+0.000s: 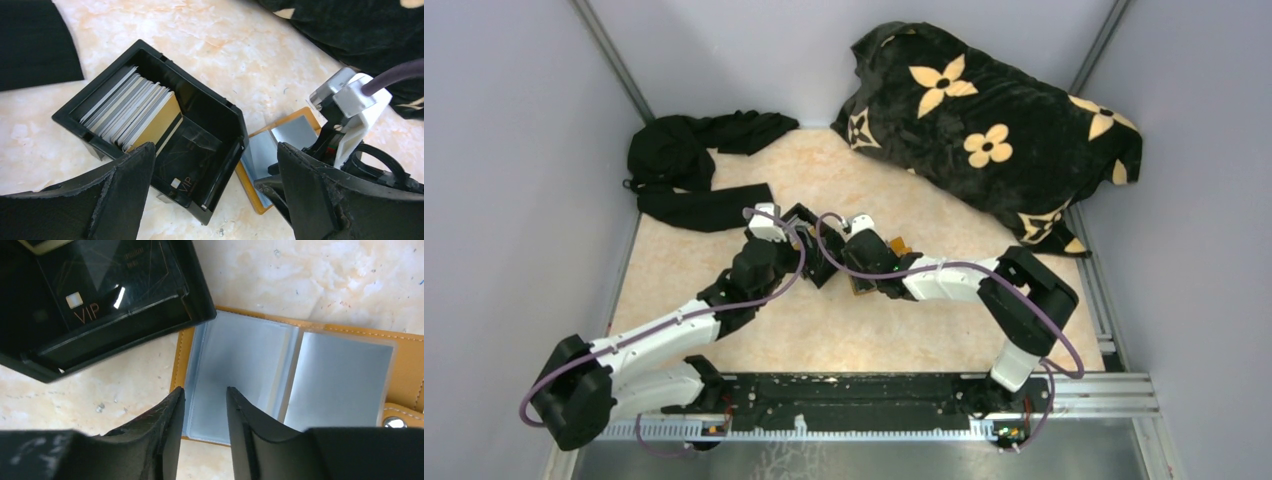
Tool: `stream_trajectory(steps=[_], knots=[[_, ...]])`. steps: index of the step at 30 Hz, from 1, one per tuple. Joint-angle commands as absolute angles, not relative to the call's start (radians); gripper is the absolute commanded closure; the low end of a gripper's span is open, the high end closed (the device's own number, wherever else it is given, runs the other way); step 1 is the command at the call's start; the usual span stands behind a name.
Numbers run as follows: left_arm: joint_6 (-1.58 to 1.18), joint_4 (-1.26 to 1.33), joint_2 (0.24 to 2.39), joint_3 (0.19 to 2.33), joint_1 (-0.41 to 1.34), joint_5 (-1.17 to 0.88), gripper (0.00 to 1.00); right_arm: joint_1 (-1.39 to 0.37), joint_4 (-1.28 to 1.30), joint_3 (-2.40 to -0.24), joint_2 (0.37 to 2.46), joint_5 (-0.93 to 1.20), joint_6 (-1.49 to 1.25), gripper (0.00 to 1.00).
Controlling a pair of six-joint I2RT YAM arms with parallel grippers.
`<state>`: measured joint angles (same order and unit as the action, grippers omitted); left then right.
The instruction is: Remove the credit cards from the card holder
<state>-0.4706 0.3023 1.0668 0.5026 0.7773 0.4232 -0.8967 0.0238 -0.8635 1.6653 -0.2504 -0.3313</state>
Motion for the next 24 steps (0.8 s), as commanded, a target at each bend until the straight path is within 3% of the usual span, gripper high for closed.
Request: stream_trajectory(steps=[1, 5, 15, 17, 20, 24], knots=[[-0.482, 0.281, 1.040, 0.500, 0.779, 0.490, 0.04, -0.905, 0.067, -0.915, 1.681, -0.342, -0.349, 0.71], [-0.471, 0.285, 1.035, 0.485, 0.779, 0.500, 0.04, -0.905, 0.100, -0.924, 1.685, -0.403, -0.373, 0.98], [-0.463, 0.337, 1.096, 0.496, 0.776, 0.452, 0.05, -0.905, 0.096, -0.942, 1.660, -0.421, -0.365, 1.00], [-0.468, 0.340, 1.089, 0.484, 0.776, 0.454, 0.05, -0.906, 0.088, -0.945, 1.660, -0.415, -0.356, 0.78], [-0.468, 0.345, 1.062, 0.461, 0.775, 0.484, 0.05, -0.917, 0.083, -0.948, 1.664, -0.421, -0.343, 0.55], [-0.466, 0.331, 1.040, 0.458, 0.775, 0.520, 0.05, -0.935, 0.089, -0.959, 1.685, -0.427, -0.339, 0.53]])
